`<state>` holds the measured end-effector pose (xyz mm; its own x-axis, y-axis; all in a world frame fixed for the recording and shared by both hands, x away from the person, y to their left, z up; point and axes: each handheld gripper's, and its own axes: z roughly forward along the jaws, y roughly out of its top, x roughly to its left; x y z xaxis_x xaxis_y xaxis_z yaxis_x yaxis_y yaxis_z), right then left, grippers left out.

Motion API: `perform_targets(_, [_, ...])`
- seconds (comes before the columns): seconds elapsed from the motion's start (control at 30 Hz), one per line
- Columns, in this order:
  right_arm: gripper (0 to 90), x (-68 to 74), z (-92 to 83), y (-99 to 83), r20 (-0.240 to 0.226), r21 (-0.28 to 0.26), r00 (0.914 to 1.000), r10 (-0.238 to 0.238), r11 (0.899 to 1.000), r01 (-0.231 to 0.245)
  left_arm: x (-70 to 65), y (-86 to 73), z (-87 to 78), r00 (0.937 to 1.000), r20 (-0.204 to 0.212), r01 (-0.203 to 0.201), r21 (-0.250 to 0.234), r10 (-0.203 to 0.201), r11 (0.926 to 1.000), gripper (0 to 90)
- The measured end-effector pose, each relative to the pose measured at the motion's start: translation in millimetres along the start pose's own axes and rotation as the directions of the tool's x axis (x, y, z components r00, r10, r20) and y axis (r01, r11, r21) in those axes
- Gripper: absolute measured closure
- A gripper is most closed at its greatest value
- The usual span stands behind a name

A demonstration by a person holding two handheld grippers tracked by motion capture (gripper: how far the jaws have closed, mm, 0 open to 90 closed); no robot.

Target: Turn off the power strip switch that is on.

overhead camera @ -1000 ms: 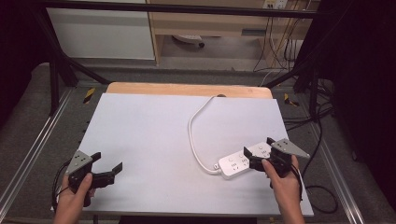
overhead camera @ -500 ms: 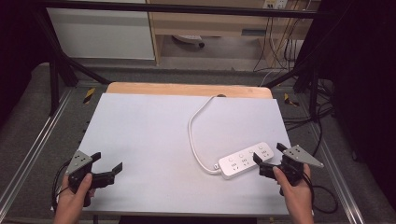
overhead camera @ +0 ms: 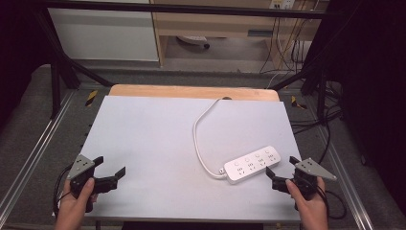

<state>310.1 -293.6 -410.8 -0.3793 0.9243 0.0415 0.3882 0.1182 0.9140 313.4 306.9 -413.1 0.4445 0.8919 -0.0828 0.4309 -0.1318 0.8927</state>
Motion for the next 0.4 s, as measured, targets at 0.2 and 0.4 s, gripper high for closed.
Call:
perform_targets(0.2, [3.1,-3.3,3.0,-16.0,-0.003,0.068,1.0,0.004,0.998,-0.004,-0.3,0.1,0.1,1.0,0.001,-0.002,0.0,0.002,1.0,5.6])
perform_targets(0.4, [3.8,-4.9,25.1,-28.8,0.041,0.24,0.9986,-0.032,0.97,0.021,-0.5,0.4,0.4,1.0,0.002,-0.006,-0.001,0.006,1.0,5.6])
